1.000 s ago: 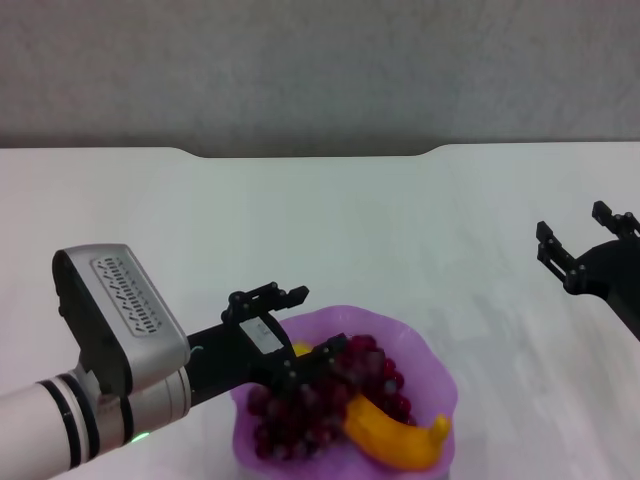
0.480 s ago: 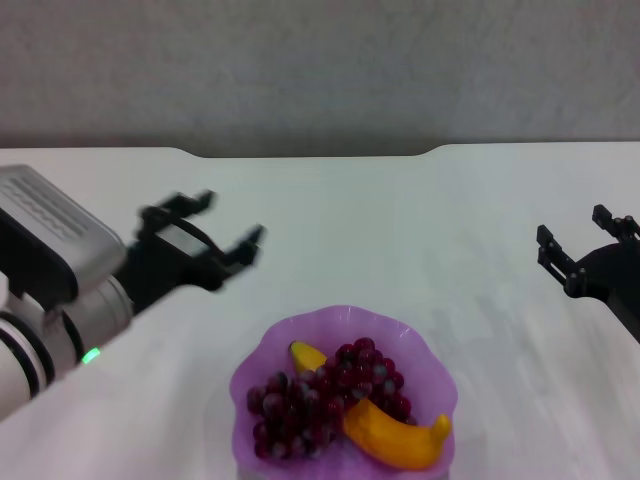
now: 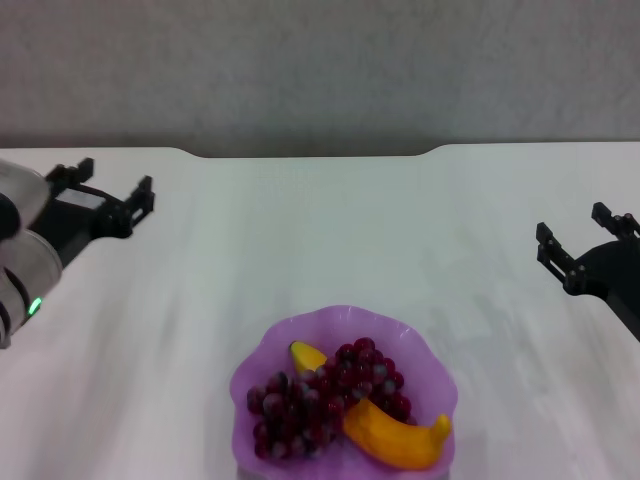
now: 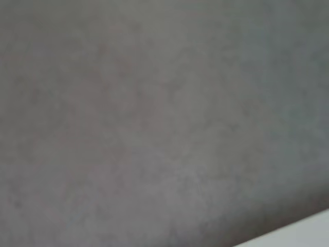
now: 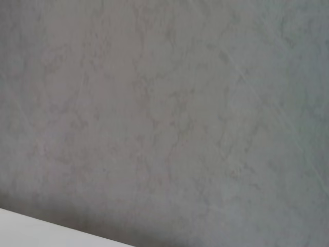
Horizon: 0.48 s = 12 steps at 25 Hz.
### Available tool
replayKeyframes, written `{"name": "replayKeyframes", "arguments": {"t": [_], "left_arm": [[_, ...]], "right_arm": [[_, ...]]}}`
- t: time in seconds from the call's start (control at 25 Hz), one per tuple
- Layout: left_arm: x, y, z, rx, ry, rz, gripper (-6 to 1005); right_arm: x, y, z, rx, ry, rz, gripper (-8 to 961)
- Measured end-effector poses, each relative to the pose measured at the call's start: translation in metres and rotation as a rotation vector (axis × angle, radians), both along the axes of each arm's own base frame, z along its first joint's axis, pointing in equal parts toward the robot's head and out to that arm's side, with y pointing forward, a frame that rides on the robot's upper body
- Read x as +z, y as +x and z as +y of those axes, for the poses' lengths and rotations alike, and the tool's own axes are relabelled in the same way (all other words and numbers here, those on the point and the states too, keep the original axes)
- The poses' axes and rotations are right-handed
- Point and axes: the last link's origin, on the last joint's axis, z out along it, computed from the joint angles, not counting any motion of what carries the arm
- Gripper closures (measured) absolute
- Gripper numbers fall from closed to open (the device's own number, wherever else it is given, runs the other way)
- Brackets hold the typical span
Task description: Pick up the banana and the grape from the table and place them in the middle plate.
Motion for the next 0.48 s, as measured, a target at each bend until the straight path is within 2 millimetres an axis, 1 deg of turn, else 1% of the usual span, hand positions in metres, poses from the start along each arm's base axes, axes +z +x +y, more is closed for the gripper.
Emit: {"name": "replayKeyframes", "arguments": {"t": [0.12,0.24,0.32,0.4,0.48], "left_arm": [[0.004,-0.006,0.007,0.039,0.009,-0.091,276],[0.008,-0.017,0.01,0.059,-0.003,-0.182,275],[0.009,-0.023,0.011,0.043,-0.028,-0.231,275],[0.007,-0.029,0.011,-0.004,-0.063,-0.284,275],[0.004,-0.034,0.009,-0.063,-0.06,-0.316,275]], "right_arm": [[0.0,0.0,0.0,0.0,0.001,0.0,182],[0.0,0.0,0.0,0.0,0.0,0.0,181],[0.0,-0.001,0.001,0.002,0.0,0.001,181],[0.0,-0.001,0.001,0.004,0.0,0.001,181],[0.0,-0.002,0.002,0.005,0.001,0.001,182]]}}
